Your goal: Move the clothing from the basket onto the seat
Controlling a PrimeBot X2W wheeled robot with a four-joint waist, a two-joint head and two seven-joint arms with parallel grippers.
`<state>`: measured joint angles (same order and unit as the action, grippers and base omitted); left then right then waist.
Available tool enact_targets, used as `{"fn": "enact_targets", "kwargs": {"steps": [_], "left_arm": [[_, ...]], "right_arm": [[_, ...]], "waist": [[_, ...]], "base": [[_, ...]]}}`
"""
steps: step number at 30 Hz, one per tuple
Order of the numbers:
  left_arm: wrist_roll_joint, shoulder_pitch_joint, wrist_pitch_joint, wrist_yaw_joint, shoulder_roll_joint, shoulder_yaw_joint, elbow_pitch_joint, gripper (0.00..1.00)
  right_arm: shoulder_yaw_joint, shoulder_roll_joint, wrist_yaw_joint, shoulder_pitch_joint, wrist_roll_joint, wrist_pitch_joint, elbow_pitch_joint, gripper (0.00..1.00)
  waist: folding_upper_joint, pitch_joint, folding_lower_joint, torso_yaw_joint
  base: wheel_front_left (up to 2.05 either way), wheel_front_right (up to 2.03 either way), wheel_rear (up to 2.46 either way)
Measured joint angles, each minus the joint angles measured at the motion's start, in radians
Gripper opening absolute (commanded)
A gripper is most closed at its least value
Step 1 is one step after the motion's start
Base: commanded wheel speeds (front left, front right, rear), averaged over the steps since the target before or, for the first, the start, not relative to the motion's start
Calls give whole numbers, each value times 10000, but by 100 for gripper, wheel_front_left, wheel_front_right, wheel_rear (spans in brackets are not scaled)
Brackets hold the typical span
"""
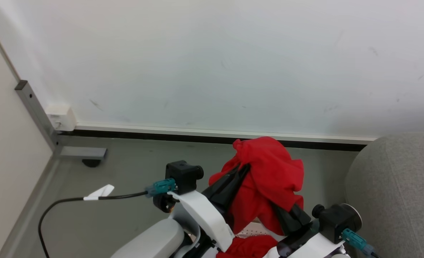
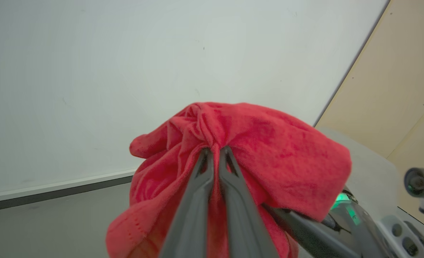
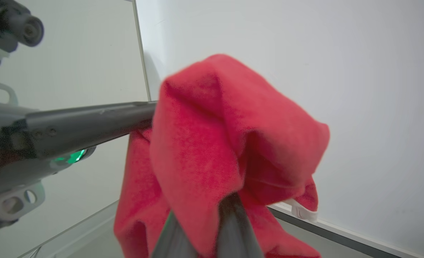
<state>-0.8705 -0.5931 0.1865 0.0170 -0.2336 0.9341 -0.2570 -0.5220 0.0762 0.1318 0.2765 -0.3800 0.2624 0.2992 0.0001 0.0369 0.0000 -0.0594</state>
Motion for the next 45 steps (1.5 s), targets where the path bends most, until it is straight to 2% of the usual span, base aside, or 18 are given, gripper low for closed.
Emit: {"fn": "enact_targets", "kwargs": {"steps": [1, 2, 3, 4, 16, 20, 27, 35, 40, 45], "left_arm": [[0, 0, 10, 13, -31, -6, -4, 14], [0, 1, 12, 12, -38, 0, -4, 32], [0, 1, 54, -4, -40, 4, 12, 91], [2, 0, 84, -36, -46, 12, 35, 100], [437, 79, 347, -138, -399, 136, 723, 100], [662, 131, 491, -272, -562, 159, 941, 100], [1037, 287, 662, -215, -809, -8, 1085, 100], [1549, 371, 706, -268, -905, 144, 1152, 100], [1749, 328, 715, -270, -849, 217, 1091, 100], [1887, 228, 721, -370, -742, 278, 991, 100]], "right_arm": [[-15, -15, 0, -20, -6, -2, -27, 0], [-31, -8, 0, -34, -17, -2, -35, 0], [-13, 6, 0, -49, -29, 0, -42, 0], [17, 33, 0, -56, -33, -2, -54, 0], [940, 326, 0, -35, 104, -2, -382, 0], [1384, 502, 0, -63, 222, -4, -610, 0], [1722, 803, 0, -295, 460, 0, -1057, 0], [2332, 784, 0, -646, 642, -2, -1555, 0], [2516, 729, 0, -757, 717, -2, -1829, 0], [2727, 713, 0, -782, 771, 0, -2027, 0]], "waist": [[0, -11, 0, 56], [0, -22, 0, 112], [0, -34, 0, 171], [0, -48, 0, 238], [0, -340, 0, 1505], [0, -459, 0, 2136], [0, -656, 0, 3392], [0, -940, 0, 4718], [0, -1278, 0, 5085], [0, -1546, 0, 5124]], "base": [[0, 0, 0], [0, 0, 0], [0, 0, 0], [0, 0, 0], [0, 0, 0], [0, 0, 0], [0, 0, 0], [0, 0, 0], [0, 0, 0], [0, 0, 0]]}}
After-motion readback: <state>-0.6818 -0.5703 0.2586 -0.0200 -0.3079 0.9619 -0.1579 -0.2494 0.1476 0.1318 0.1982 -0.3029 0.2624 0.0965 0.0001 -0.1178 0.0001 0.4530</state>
